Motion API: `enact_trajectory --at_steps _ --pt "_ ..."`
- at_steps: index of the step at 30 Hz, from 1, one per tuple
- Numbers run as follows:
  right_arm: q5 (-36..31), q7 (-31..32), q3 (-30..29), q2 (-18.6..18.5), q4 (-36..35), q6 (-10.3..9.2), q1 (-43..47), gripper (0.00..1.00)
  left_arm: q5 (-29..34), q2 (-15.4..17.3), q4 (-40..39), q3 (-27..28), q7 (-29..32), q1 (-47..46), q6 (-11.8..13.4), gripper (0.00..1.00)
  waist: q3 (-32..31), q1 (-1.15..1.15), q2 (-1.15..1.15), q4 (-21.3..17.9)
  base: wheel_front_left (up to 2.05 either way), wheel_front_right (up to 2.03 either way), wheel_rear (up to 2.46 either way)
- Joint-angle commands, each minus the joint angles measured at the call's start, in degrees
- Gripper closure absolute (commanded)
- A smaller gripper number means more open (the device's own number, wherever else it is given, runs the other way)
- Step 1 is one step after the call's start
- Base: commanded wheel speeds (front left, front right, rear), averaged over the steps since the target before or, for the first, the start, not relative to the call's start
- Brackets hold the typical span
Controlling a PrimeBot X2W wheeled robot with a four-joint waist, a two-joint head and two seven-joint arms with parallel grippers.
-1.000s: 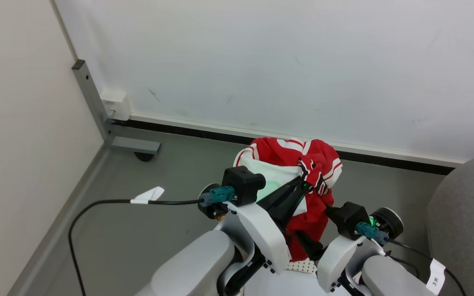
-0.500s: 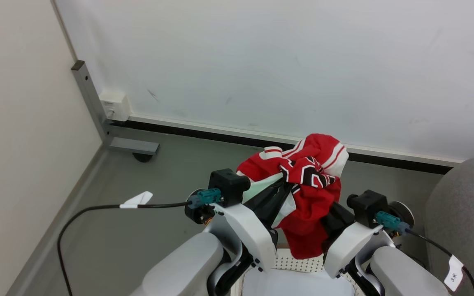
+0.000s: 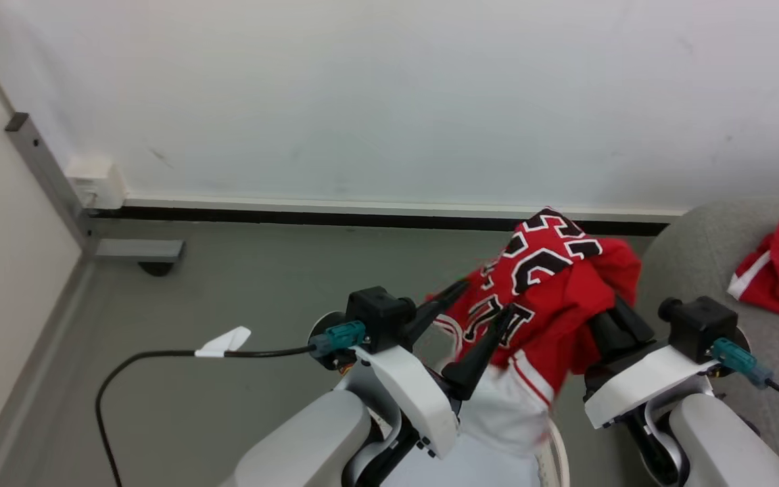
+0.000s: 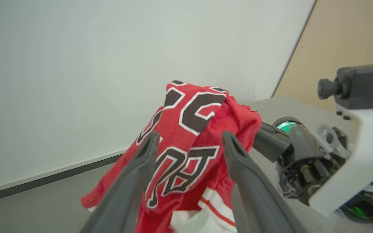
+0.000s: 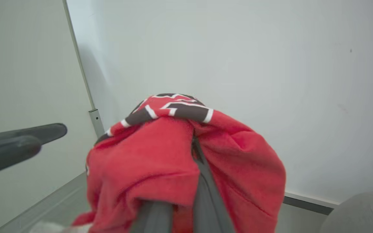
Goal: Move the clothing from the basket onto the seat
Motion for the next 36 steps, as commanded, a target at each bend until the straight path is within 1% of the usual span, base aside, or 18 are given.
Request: enact_trajectory --at_steps 1,7,16,22,28,36 --pt "-0.68 -0.17 -1.00 -0.42 -0.65 -0.13 0.43 1.00 0.81 0.63 -0.54 0.12 -0.41 0.52 0.35 0.00 1.61 0.00 0.00 -2.70 0.00 0.00 0.00" --pt "-2.19 -0.17 -6.76 -1.79 -4.16 -0.12 1.62 1.00 1.74 1.53 -2.26 0.48 -1.82 0.39 0.91 0.00 3.85 0.00 0.00 -8.29 0.00 0.00 0.00" --pt "-3.10 -0.17 -15.13 -3.27 -11.30 -0.12 6.49 1.00 4.37 3.24 -4.91 0.56 -3.45 0.40 0.77 0.00 6.11 0.00 0.00 -16.81 0.00 0.00 0.00" --pt "-2.39 0.04 -18.26 -2.53 -15.31 -0.12 10.86 1.00 6.19 4.11 -5.67 0.51 -3.98 1.23 0.73 0.00 7.23 0.00 0.00 -21.09 0.00 0.00 0.00" --pt "-1.40 0.67 -19.64 -1.41 -18.11 -0.12 13.11 1.00 7.70 4.35 -5.46 0.37 -4.25 1.43 0.66 0.00 8.06 0.00 0.00 -23.56 0.00 0.00 0.00" --pt "-1.20 1.74 -21.06 -1.64 -20.38 -0.12 12.99 1.00 9.16 4.12 -5.37 0.27 -4.26 0.84 0.43 0.00 9.11 0.00 0.00 -23.66 0.00 0.00 0.00"
